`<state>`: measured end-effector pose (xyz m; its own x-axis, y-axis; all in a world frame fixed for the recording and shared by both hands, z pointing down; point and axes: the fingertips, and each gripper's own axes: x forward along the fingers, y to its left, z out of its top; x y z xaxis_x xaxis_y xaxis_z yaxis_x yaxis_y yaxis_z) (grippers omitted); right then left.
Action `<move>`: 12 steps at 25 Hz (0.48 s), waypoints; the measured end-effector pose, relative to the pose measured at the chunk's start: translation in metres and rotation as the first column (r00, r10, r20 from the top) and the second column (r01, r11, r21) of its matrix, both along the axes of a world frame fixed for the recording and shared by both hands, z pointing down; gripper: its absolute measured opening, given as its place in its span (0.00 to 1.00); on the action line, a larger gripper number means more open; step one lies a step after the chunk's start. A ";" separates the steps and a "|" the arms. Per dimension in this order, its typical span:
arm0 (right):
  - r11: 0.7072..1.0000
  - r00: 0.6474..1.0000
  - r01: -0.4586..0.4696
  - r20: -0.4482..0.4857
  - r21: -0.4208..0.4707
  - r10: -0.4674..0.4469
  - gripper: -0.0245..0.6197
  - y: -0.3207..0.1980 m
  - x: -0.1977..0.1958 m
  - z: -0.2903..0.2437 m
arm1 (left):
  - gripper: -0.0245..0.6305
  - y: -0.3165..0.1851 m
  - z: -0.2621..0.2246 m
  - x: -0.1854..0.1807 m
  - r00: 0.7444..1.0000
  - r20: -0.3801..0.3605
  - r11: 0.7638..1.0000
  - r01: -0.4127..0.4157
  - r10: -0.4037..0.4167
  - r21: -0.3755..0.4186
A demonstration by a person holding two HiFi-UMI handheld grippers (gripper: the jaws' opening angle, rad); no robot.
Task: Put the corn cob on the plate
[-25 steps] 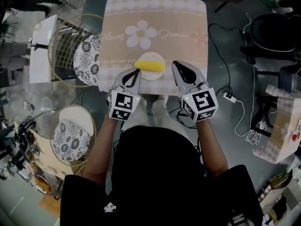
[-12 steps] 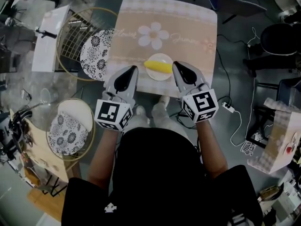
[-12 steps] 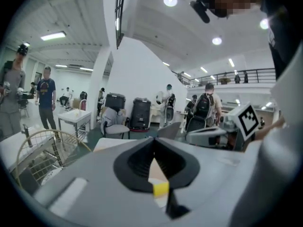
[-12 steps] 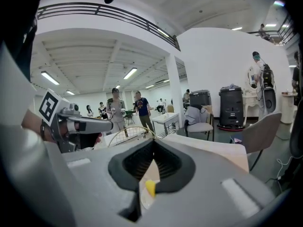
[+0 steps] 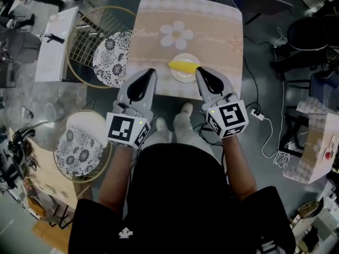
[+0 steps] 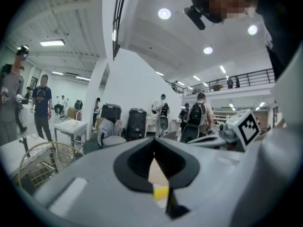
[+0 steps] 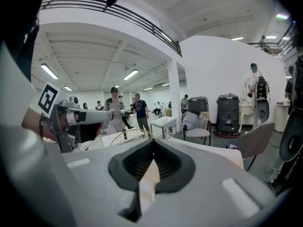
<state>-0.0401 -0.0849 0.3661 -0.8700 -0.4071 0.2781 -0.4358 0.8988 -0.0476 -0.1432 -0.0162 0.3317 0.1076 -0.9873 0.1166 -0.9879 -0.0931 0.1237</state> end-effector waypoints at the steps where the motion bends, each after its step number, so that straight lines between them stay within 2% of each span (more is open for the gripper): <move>1: 1.000 1.000 -0.006 -0.001 0.006 0.006 0.04 0.006 0.001 -0.002 | 0.05 0.005 -0.003 0.001 1.000 0.007 1.000 -0.010 0.010 0.012; 12: 0.993 0.997 -0.059 0.050 0.099 0.054 0.04 0.082 -0.007 -0.042 | 0.05 0.066 -0.031 0.002 0.993 0.098 0.993 -0.078 0.070 0.089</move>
